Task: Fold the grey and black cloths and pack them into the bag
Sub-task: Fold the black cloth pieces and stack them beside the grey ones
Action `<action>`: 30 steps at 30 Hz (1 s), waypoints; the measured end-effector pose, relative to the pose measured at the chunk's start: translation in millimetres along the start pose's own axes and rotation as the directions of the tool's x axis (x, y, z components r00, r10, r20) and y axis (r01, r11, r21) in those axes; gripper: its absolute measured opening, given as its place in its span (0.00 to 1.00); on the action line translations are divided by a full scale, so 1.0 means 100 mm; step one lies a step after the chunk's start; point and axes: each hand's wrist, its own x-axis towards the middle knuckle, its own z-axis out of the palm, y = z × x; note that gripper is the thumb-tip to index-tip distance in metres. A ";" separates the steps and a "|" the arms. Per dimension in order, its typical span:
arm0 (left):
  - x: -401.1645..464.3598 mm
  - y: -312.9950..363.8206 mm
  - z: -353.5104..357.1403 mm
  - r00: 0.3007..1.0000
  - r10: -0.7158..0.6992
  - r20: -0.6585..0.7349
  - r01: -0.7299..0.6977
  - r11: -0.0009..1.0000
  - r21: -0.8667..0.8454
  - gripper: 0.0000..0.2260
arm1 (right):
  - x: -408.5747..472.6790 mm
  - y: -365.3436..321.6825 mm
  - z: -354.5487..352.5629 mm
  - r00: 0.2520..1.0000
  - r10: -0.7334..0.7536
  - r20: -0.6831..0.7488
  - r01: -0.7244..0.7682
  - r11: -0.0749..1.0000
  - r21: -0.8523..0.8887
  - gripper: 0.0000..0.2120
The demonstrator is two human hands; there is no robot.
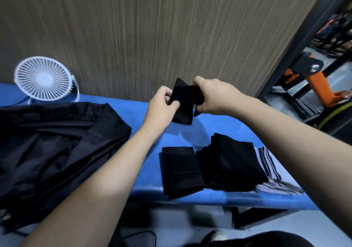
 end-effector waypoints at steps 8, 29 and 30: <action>-0.19 -0.09 -0.72 0.997 0.070 0.044 -0.078 0.971 0.227 0.07 | 0.04 -0.41 0.12 0.996 -0.080 -0.048 0.078 0.996 -0.054 0.16; -0.75 -0.38 -1.81 0.983 0.047 0.177 -0.096 0.956 0.277 0.24 | -0.42 -1.34 0.36 0.995 -0.086 0.059 0.067 0.962 0.266 0.31; -0.77 -0.38 -1.82 0.986 0.028 0.164 -0.065 0.972 0.227 0.24 | -0.44 -1.37 0.39 0.994 -0.086 0.067 0.065 0.963 0.263 0.32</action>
